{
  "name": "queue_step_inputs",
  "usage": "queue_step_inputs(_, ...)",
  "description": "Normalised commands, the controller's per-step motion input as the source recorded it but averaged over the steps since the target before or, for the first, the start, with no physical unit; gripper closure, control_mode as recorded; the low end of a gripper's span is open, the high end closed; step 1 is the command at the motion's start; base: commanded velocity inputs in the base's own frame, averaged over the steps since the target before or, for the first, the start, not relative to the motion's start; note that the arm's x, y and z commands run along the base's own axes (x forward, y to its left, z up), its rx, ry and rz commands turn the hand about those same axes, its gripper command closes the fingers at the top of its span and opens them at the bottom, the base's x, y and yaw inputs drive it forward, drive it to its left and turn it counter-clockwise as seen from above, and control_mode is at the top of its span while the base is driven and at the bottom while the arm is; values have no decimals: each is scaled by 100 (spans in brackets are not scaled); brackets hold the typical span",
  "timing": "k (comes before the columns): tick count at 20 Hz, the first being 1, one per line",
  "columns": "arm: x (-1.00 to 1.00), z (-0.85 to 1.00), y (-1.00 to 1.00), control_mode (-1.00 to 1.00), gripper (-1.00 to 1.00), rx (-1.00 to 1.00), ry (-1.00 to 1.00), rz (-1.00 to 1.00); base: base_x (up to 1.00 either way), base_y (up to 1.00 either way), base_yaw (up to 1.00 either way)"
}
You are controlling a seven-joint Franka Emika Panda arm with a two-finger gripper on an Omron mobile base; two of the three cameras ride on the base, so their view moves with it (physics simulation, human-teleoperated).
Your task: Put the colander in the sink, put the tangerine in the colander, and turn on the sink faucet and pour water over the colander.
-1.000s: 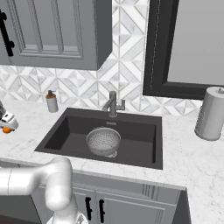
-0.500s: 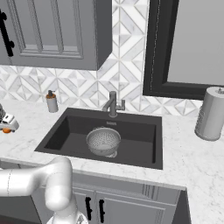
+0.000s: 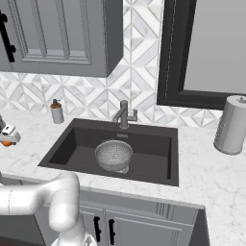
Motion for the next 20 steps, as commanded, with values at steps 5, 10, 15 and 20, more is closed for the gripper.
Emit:
queue_step_inputs(5, -37, 25, -53, -100, 100, 1, -14, -3, 0, 0, 0)
queue_step_inputs(10, -43, 66, -99, -100, 100, 9, -21, -17, 0, 0, 0)
queue_step_inputs(15, -25, 64, -100, -100, 100, 12, -20, -23, 0, 0, 0)
queue_step_inputs(20, -13, 31, -100, -100, 100, 11, -19, -23, 0, 0, 0)
